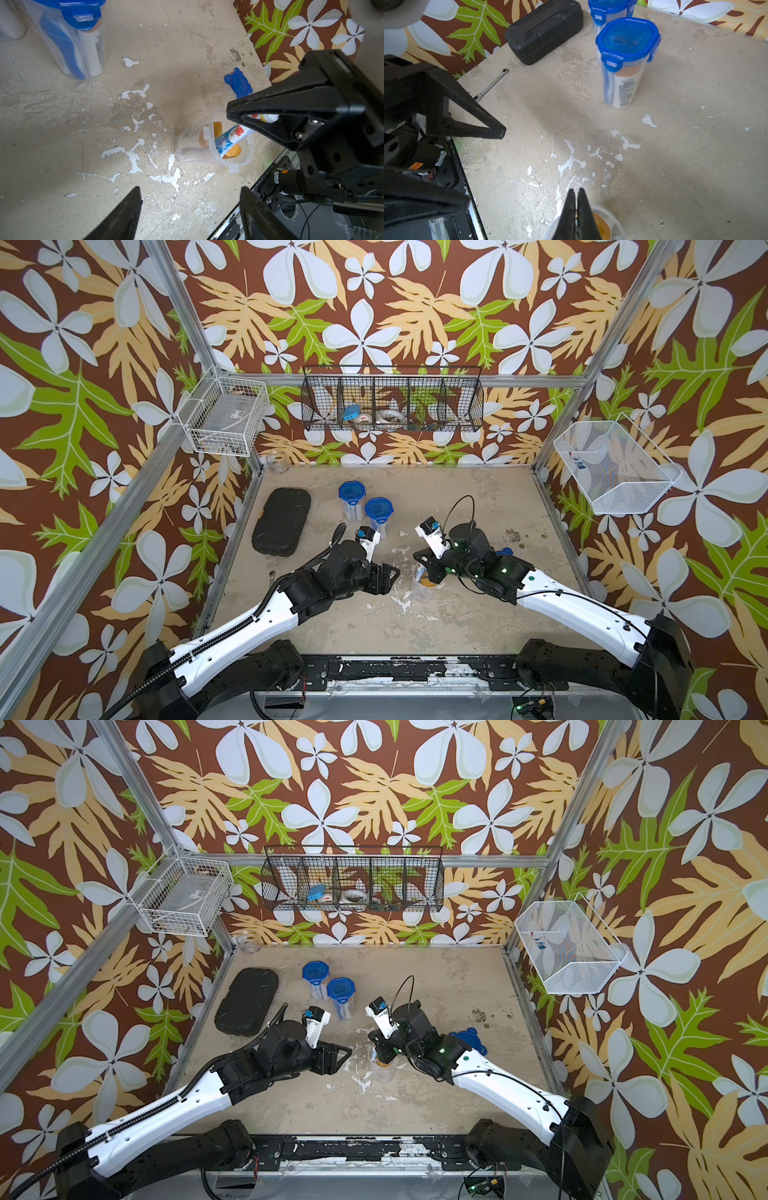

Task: Pack away toiletry kits
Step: Place the toiletry item into the container.

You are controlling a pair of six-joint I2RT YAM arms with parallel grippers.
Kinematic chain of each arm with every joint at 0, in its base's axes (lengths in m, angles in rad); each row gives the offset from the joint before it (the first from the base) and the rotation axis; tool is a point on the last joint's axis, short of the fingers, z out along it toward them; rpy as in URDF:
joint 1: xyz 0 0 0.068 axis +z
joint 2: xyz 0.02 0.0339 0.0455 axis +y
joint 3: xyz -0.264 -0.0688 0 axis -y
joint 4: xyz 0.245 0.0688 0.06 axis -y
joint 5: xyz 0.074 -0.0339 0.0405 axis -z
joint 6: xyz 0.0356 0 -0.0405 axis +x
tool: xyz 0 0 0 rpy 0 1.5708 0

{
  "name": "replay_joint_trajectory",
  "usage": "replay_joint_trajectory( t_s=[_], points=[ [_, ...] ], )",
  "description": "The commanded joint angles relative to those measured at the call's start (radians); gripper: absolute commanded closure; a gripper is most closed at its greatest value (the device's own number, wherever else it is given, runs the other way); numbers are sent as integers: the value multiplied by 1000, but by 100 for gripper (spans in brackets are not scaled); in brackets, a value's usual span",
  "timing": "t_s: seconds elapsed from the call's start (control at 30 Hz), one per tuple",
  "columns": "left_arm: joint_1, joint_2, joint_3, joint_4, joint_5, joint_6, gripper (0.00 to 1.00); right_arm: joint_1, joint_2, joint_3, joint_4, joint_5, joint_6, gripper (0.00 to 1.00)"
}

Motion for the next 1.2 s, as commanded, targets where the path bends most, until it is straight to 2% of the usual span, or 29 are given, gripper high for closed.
replay_joint_trajectory(
  t_s=[0.0, 0.17, 0.7, 0.77, 0.9, 1.17],
  points=[
    [4, -1, 1, 4, -12, 0, 25, 2, -23, 14, -16, 49, -3, 97],
    [5, -3, -6, 7, -9, -2, 25, 2, -45, 58, -24, 13, 2, 97],
    [6, -14, 6, 4, -11, -2, 25, 2, -10, -36, 26, 9, 36, 96],
    [5, -14, 8, 1, -12, -2, 25, 3, -5, -44, 35, 9, 39, 93],
    [6, -15, 8, -4, -14, -1, 25, 3, 2, -54, 41, 5, 48, 80],
    [8, -14, 15, -15, -17, 10, 25, 2, -71, 1, -5, 36, 46, 47]
  ],
)
